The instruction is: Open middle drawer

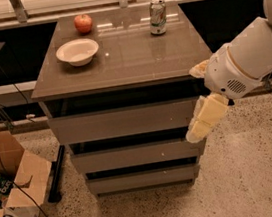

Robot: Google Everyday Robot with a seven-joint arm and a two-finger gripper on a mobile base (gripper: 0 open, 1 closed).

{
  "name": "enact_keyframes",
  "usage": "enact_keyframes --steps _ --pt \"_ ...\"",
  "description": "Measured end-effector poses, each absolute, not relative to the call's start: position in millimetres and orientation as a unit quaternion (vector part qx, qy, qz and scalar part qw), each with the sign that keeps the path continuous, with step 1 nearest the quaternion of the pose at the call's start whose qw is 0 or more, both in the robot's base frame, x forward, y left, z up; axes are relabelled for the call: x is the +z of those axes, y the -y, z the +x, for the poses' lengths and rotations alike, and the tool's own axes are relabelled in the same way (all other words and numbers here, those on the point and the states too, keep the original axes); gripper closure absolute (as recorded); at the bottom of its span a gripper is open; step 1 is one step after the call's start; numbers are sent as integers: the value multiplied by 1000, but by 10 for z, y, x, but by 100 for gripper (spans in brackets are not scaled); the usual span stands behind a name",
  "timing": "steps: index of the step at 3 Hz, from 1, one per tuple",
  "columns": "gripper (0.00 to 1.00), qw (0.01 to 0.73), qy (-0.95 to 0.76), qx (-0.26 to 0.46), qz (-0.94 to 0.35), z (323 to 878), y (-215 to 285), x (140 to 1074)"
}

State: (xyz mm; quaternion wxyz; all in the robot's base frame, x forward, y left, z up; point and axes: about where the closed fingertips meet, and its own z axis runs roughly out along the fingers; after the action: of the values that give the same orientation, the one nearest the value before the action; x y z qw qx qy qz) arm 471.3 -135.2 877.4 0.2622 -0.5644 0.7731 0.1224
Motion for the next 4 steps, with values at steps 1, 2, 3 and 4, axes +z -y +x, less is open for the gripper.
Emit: enact_keyframes --steps 1,2,3,4 --pt "0 262 -773 122 -564 4712 1352 8774" --pt "0 263 -776 138 -556 4715 1333 8543" --pt "0 260 -781 145 -549 4754 1269 8110" --pt "0 257 -785 154 -542 4788 1296 7721"
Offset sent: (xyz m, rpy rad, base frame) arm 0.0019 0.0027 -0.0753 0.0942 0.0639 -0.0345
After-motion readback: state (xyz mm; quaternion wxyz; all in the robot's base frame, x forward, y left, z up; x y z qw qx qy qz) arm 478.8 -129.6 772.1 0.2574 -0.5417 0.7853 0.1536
